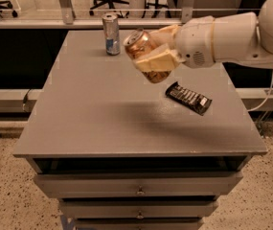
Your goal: Place orange can upright
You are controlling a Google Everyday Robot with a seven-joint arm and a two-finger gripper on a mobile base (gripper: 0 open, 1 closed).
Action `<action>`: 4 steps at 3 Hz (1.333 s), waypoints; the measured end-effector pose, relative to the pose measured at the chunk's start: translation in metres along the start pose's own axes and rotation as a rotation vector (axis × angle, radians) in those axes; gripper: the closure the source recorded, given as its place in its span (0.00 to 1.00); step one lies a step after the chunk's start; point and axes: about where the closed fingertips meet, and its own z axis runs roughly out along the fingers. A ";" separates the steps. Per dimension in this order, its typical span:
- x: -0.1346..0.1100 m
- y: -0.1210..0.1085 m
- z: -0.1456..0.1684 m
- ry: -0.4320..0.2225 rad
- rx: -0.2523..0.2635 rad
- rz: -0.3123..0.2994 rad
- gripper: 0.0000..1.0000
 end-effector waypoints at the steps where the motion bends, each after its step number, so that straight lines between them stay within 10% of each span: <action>1: 0.012 -0.034 -0.047 -0.059 0.119 -0.035 1.00; 4: 0.085 -0.105 -0.090 -0.307 0.264 0.039 1.00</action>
Offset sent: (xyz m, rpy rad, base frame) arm 0.0519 -0.1714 0.0019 0.2644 -0.2384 -0.2293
